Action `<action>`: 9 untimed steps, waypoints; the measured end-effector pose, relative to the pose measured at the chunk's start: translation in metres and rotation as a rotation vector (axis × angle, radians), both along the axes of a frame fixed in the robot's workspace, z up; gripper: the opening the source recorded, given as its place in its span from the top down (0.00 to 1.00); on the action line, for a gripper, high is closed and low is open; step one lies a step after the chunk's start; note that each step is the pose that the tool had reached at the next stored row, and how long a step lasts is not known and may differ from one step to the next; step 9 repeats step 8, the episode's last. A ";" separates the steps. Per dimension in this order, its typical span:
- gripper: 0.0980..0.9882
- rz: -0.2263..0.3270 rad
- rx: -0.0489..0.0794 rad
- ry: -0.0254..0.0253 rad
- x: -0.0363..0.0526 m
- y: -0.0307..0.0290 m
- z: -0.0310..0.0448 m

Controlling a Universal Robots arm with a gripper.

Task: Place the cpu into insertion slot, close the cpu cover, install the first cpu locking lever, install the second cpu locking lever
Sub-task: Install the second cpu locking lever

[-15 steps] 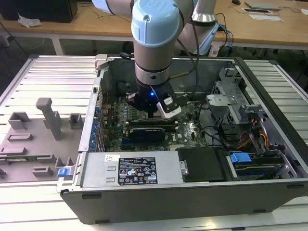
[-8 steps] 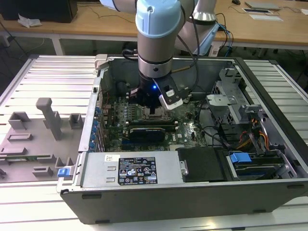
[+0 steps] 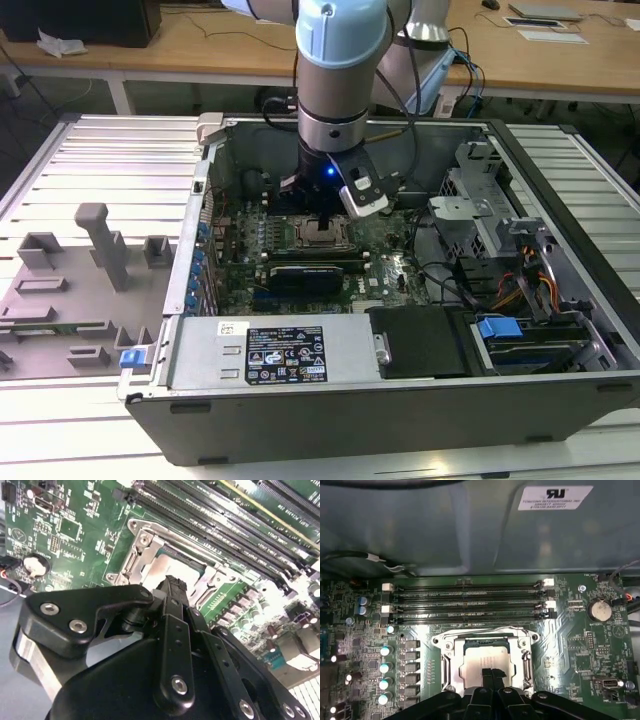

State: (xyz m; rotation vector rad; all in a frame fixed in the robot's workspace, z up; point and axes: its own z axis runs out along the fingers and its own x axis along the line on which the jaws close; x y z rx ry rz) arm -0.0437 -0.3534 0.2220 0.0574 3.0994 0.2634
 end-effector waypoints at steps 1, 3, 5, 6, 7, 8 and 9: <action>0.99 0.000 -0.002 -0.0001 0.0000 0.0004 0.0022; 0.99 0.000 -0.004 -0.0002 0.0001 0.0005 0.0032; 0.99 0.000 -0.004 -0.0001 0.0000 0.0004 0.0033; 0.99 0.000 -0.004 -0.0001 0.0000 0.0004 0.0033; 0.99 0.000 -0.004 -0.0001 0.0000 0.0004 0.0033; 0.99 0.000 -0.004 -0.0001 0.0000 0.0004 0.0034; 0.99 0.000 -0.004 -0.0001 0.0000 0.0004 0.0034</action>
